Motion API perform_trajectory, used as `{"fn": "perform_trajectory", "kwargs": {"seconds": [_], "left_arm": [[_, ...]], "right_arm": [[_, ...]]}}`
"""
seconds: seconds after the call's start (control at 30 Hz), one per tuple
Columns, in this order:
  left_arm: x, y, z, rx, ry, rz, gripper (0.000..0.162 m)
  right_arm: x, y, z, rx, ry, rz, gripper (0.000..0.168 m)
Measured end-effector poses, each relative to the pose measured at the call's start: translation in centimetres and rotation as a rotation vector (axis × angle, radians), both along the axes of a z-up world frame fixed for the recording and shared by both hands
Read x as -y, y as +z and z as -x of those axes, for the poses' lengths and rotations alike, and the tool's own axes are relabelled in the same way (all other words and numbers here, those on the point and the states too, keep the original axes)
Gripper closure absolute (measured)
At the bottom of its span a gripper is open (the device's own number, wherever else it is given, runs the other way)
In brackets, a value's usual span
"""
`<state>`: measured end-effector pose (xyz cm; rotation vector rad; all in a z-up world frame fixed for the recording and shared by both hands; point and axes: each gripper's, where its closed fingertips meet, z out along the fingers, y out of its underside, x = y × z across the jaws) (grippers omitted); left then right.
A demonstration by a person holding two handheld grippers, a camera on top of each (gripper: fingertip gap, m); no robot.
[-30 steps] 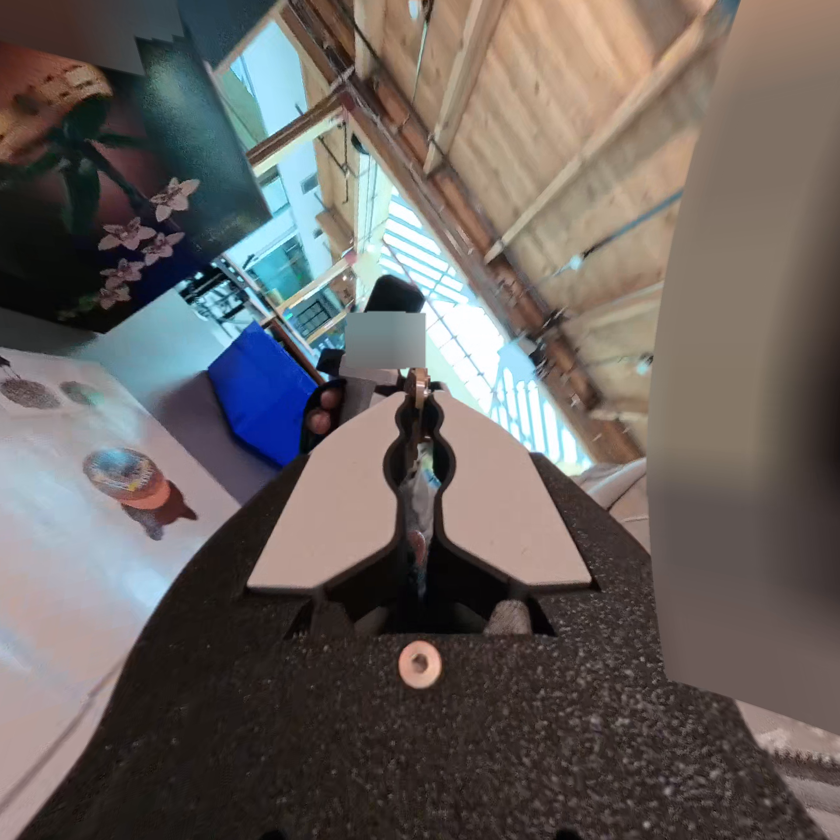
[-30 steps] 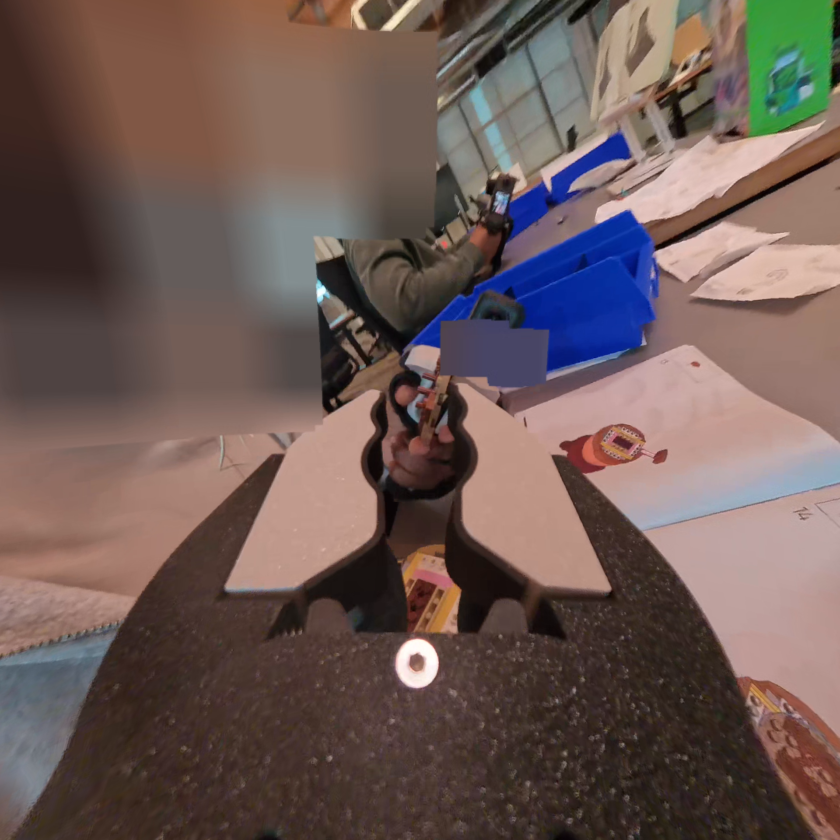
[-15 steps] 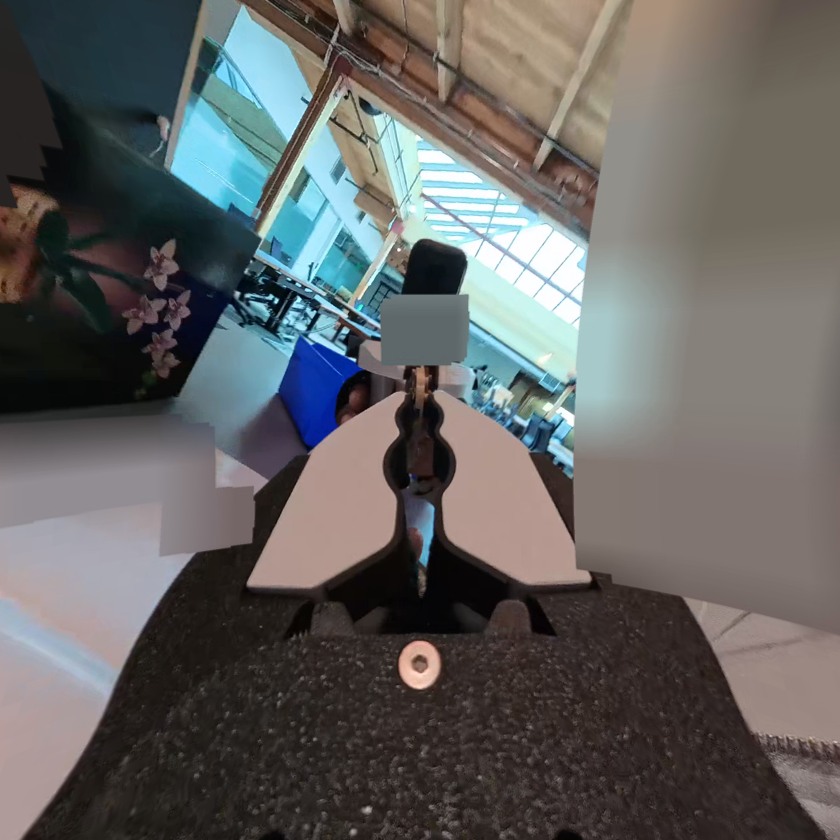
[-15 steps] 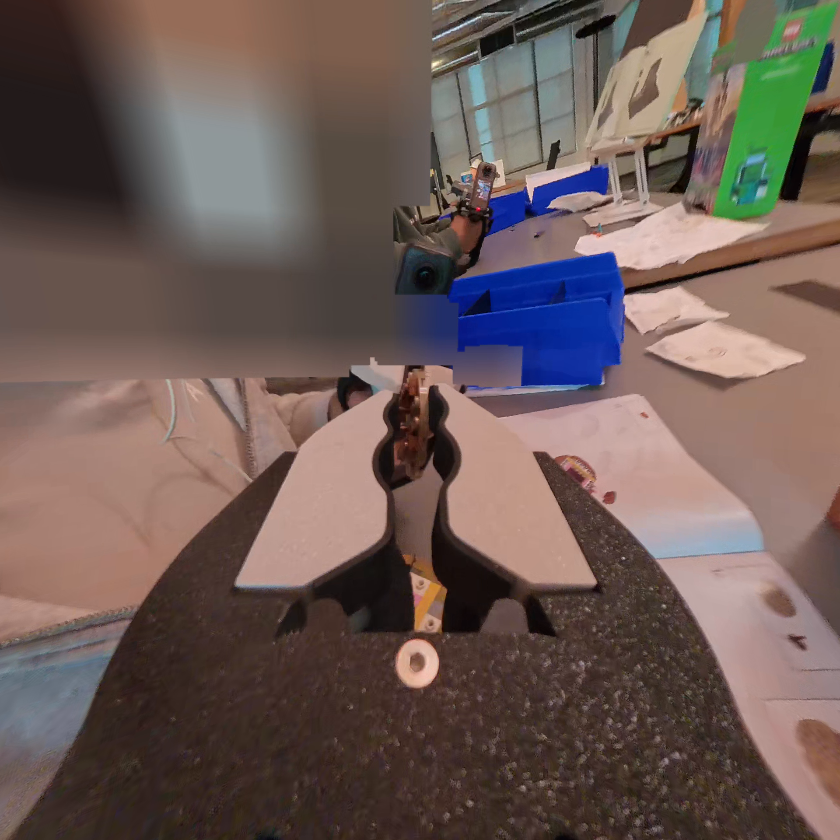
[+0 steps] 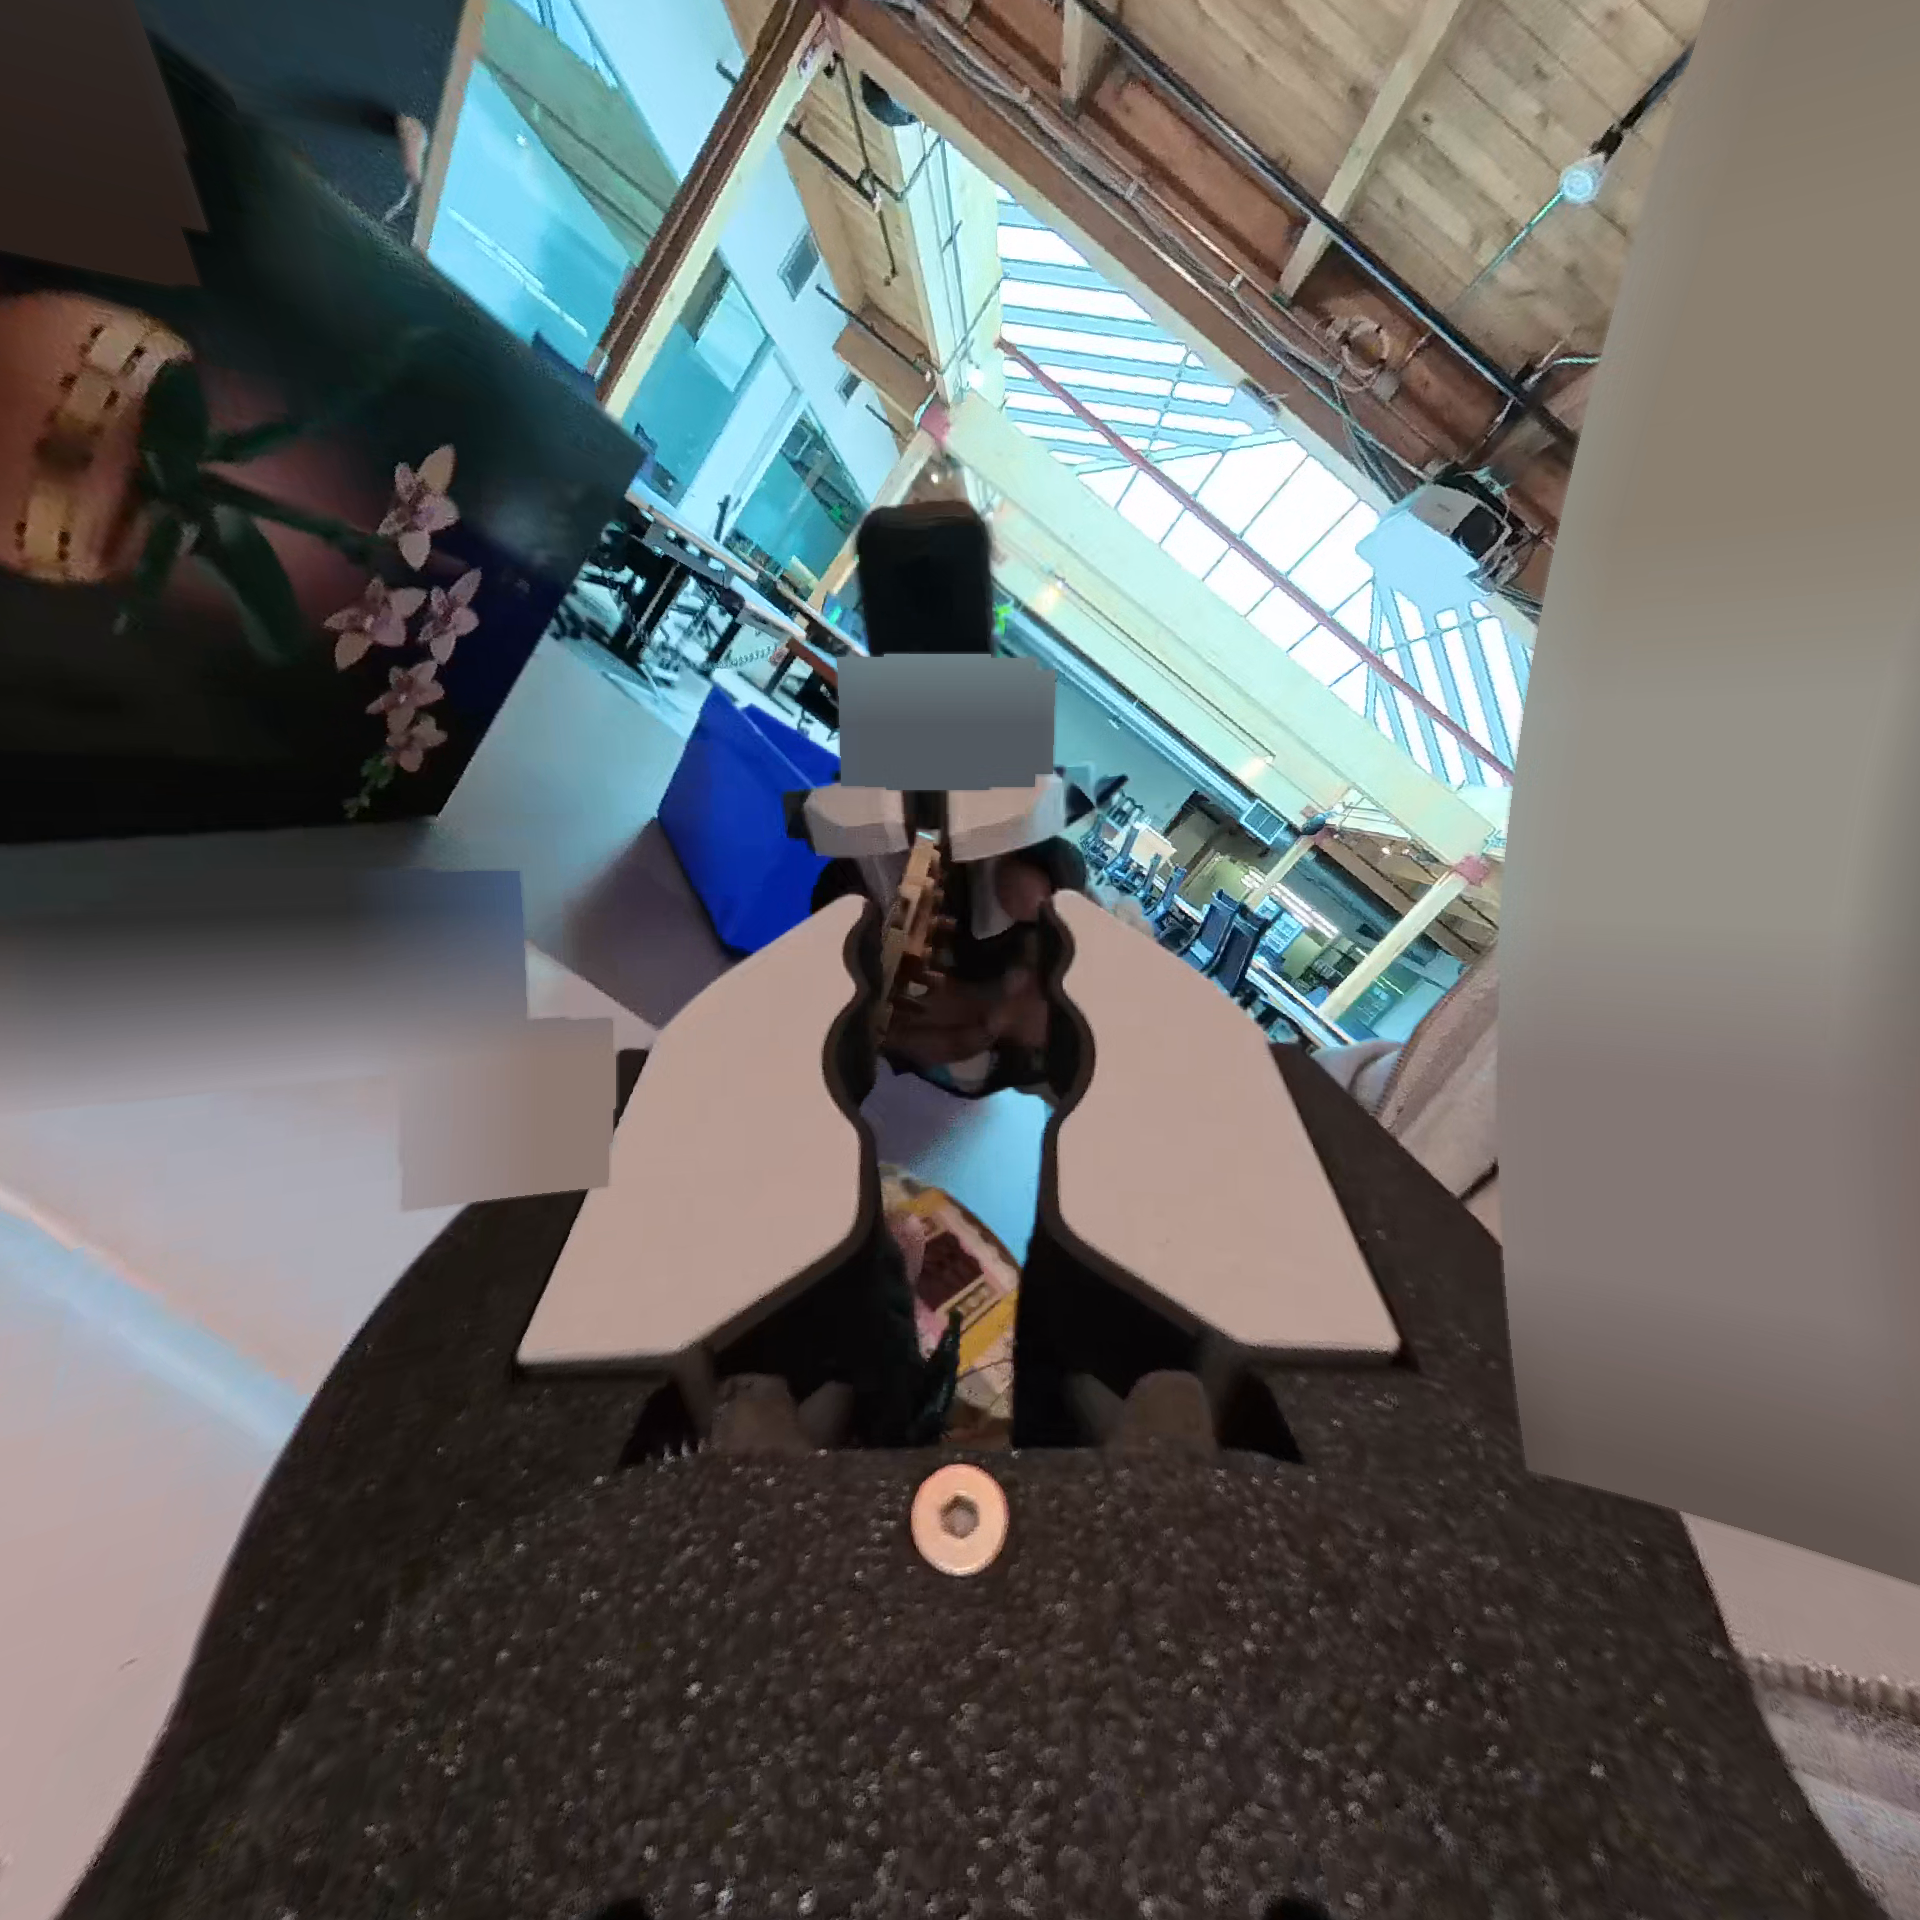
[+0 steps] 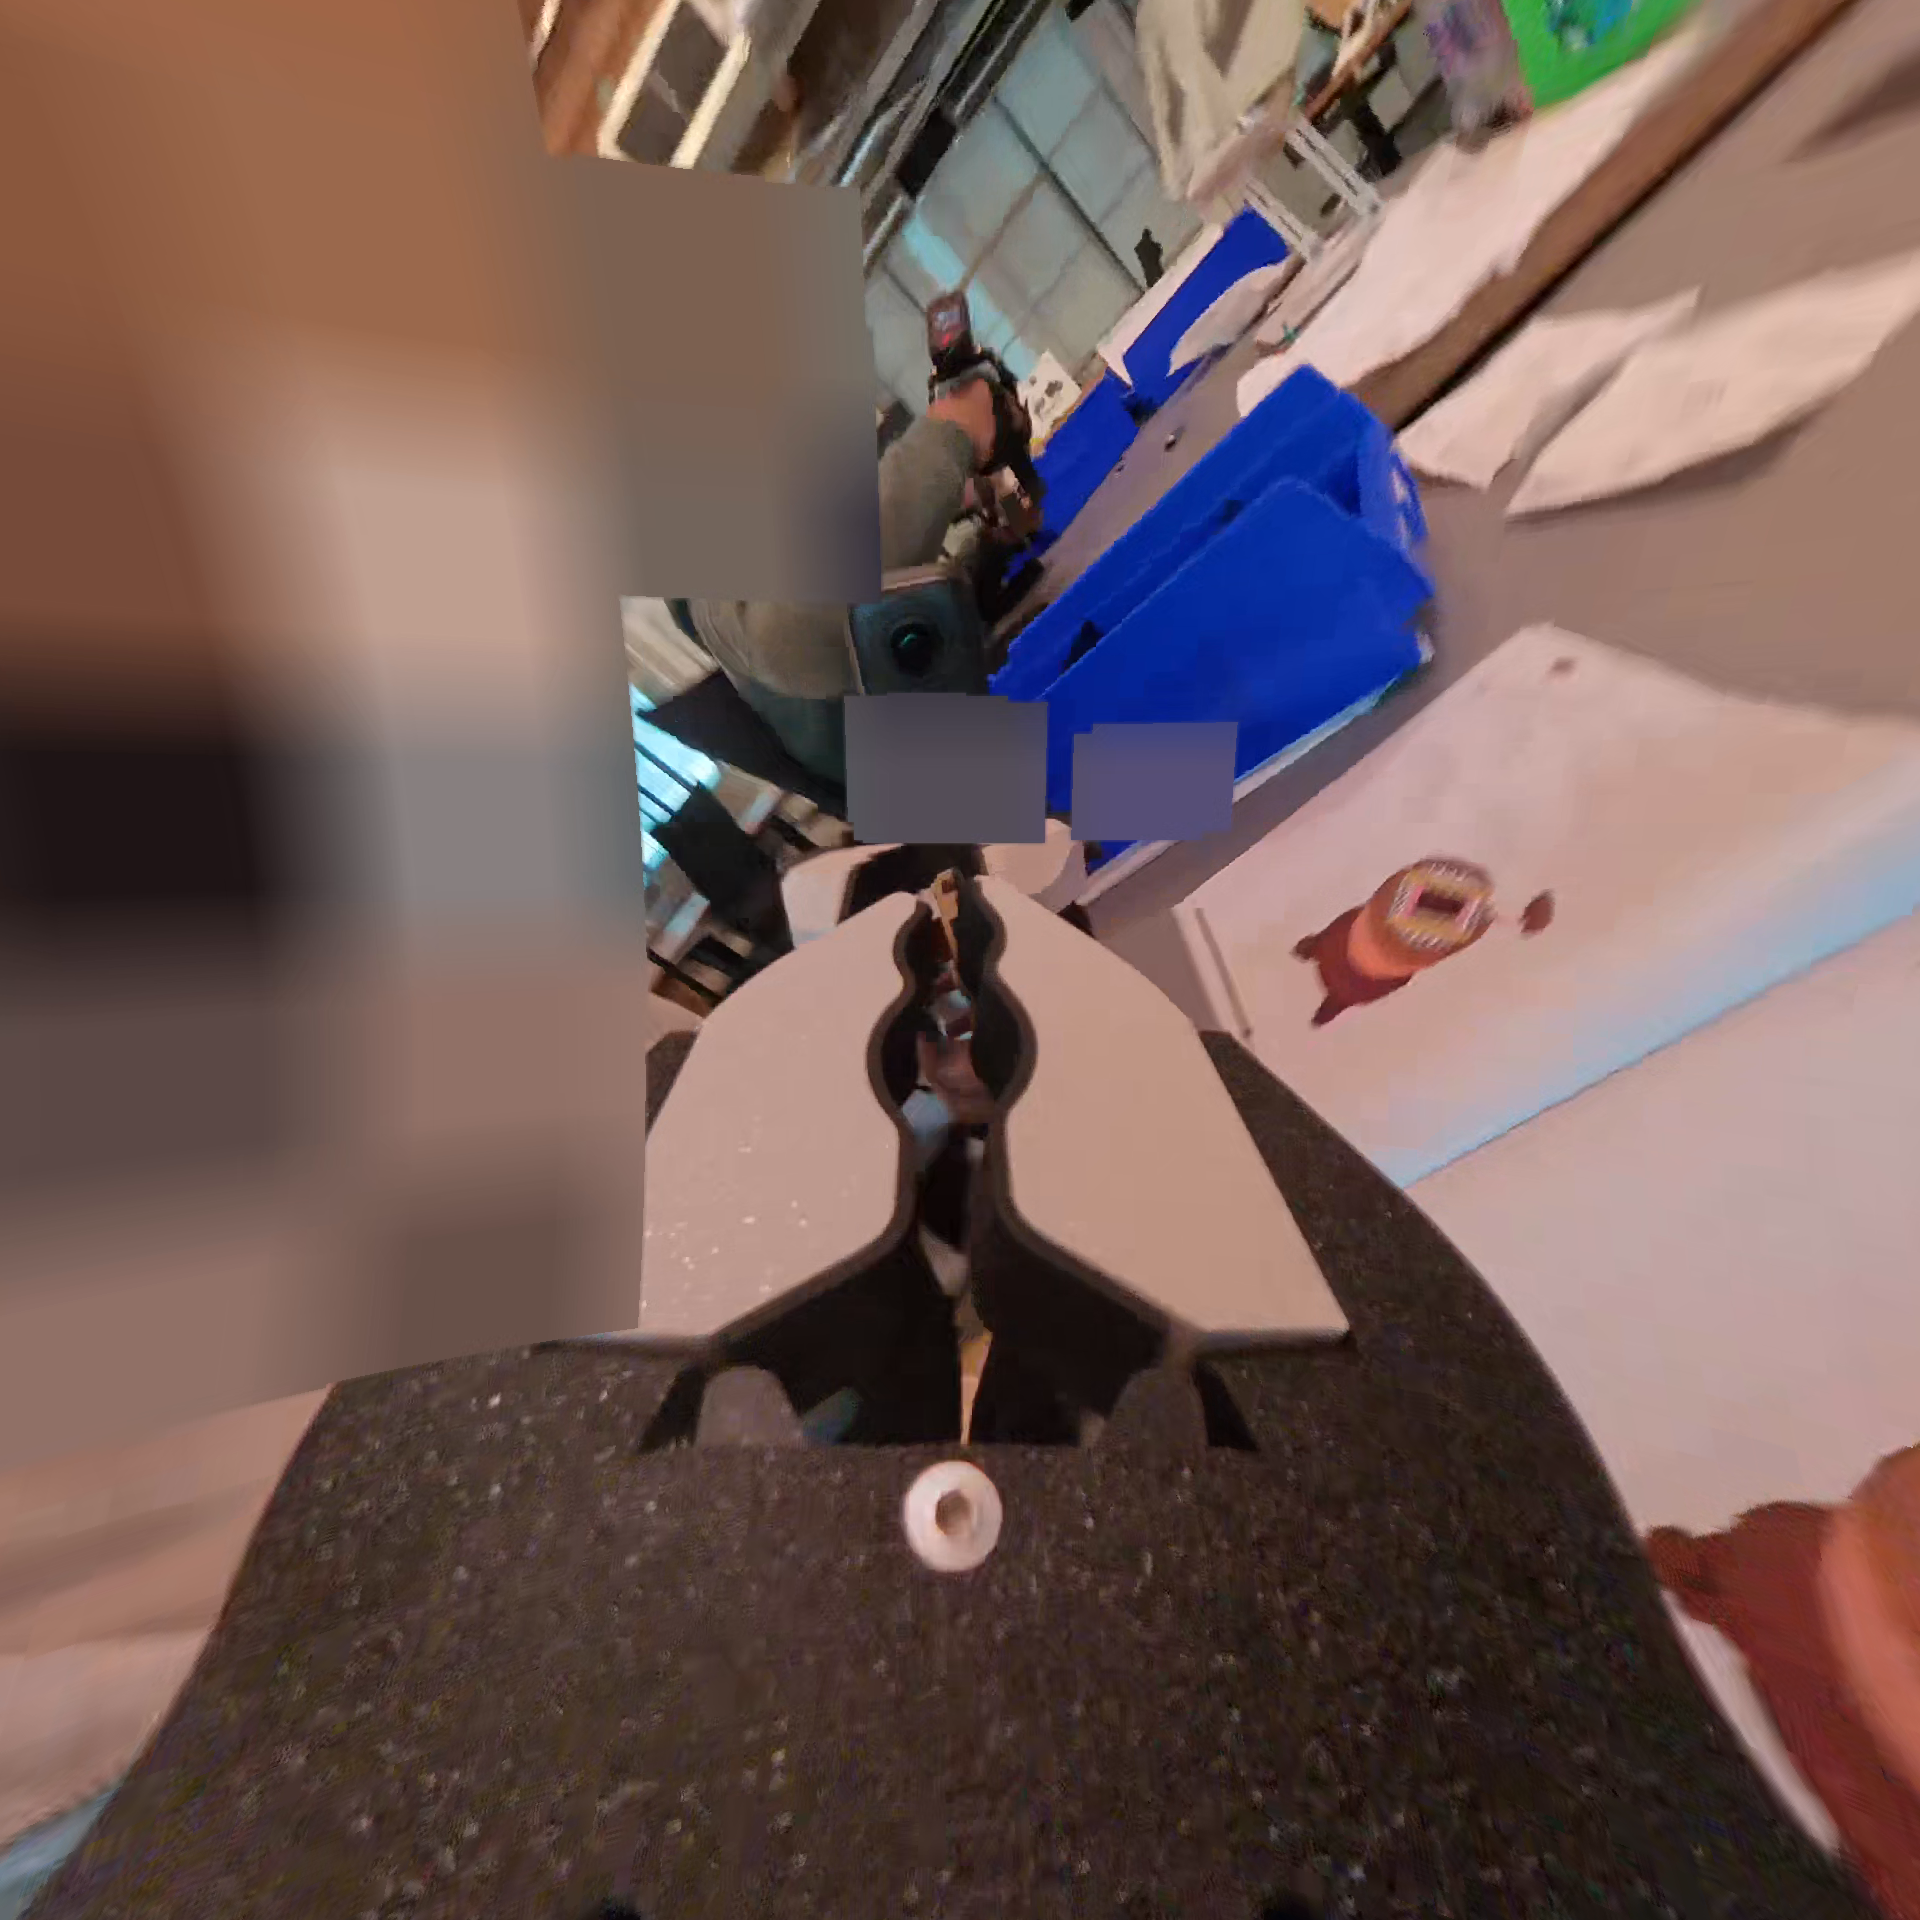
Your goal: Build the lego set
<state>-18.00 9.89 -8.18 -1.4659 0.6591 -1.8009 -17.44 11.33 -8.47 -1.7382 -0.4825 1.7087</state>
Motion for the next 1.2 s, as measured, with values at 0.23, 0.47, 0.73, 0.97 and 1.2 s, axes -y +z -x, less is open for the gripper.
{"fn": "perform_trajectory", "kwargs": {"seconds": [0.23, 0.47, 0.73, 0.97, 1.2], "left_arm": [[-1.1, -1.3, 0.3, 0.029, -0.056, 0.226, 0.155], [-1.4, 1.6, 1.3, 0.343, -0.240, 0.707, 0.155], [-0.9, 2.5, 0.6, 0.403, -0.312, 0.873, 0.155], [-0.1, 2.0, -0.2, 0.393, -0.328, 0.911, 0.155], [-1.1, 2.5, 1.2, 0.379, -0.239, 0.559, 0.123]], "right_arm": [[-0.3, -0.2, 0.3, -0.086, 0.015, 0.145, 0.160], [2.0, 3.8, -2.2, 0.108, 0.041, -0.800, 0.136], [1.2, 2.9, -1.1, 0.602, 0.046, -1.550, 0.133], [1.7, 2.4, 0.1, 0.677, 0.098, -1.709, 0.157], [1.0, 2.6, -1.3, 0.618, -0.052, -1.559, 0.163]]}}
